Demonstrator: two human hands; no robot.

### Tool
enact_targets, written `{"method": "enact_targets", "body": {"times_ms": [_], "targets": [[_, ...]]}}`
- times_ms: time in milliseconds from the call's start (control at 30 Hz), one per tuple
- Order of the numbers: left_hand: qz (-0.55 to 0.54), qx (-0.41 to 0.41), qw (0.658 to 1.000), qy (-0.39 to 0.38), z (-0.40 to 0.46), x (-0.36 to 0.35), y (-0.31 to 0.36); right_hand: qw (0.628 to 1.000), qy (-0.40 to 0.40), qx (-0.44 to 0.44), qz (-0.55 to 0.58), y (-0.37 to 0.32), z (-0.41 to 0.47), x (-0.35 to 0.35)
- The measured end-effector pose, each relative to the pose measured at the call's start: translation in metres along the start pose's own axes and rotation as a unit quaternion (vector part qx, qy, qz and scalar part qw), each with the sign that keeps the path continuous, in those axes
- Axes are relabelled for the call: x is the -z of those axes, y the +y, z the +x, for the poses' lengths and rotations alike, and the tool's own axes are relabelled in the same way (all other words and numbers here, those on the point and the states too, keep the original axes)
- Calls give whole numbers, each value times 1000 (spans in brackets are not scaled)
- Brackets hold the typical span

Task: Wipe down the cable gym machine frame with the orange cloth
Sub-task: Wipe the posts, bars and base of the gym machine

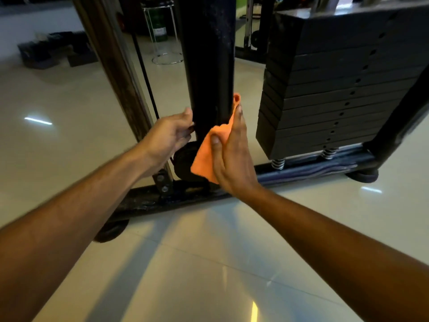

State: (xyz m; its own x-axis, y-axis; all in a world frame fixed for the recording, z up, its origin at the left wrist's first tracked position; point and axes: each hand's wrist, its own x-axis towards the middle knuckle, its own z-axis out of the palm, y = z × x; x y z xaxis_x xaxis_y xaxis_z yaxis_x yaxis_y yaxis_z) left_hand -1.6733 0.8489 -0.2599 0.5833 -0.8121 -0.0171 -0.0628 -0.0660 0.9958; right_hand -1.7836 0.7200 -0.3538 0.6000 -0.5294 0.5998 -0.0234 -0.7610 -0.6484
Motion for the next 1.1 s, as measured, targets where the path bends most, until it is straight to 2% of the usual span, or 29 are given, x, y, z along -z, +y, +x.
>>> {"method": "enact_targets", "body": {"times_ms": [100, 167, 267, 400, 467, 633, 700, 767, 800, 867, 933, 1000, 1100], "targets": [[22, -36, 999, 3, -2, 10, 14, 995, 98, 13, 25, -34, 44, 11], [32, -53, 998, 4, -2, 10, 15, 993, 113, 31, 14, -39, 56, 13], [50, -64, 997, 16, -5, 7, 5, 998, 43, 30, -27, -15, 21, 3], [66, -100, 993, 13, -3, -3, -19, 996, -61, -43, -39, 27, -33, -15], [95, -129, 987, -2, -3, -10, -28, 998, -46, -38, -36, 26, -33, -15], [108, -159, 981, -21, 1, -5, -52, 997, 74, -12, -13, -2, -3, -17], [131, -161, 978, -11, 0, -1, -70, 998, 61, -12, -26, 3, -11, -26], [188, -163, 968, 18, -7, -2, -96, 998, 6, -5, -59, 28, -37, -35], [247, -169, 953, 39, -13, -4, -109, 997, -30, -8, -78, 45, -52, -38], [384, -201, 898, 74, -23, -7, -130, 989, -91, -21, -114, 80, -80, -40], [479, -229, 843, 89, -25, -5, -146, 984, -118, -40, -126, 101, -94, -42], [537, -236, 803, 102, -25, -4, -154, 988, -95, -60, -109, 99, -96, -47], [605, -242, 749, 123, -24, -6, -169, 995, 0, -98, -31, 73, -89, -67]]}}
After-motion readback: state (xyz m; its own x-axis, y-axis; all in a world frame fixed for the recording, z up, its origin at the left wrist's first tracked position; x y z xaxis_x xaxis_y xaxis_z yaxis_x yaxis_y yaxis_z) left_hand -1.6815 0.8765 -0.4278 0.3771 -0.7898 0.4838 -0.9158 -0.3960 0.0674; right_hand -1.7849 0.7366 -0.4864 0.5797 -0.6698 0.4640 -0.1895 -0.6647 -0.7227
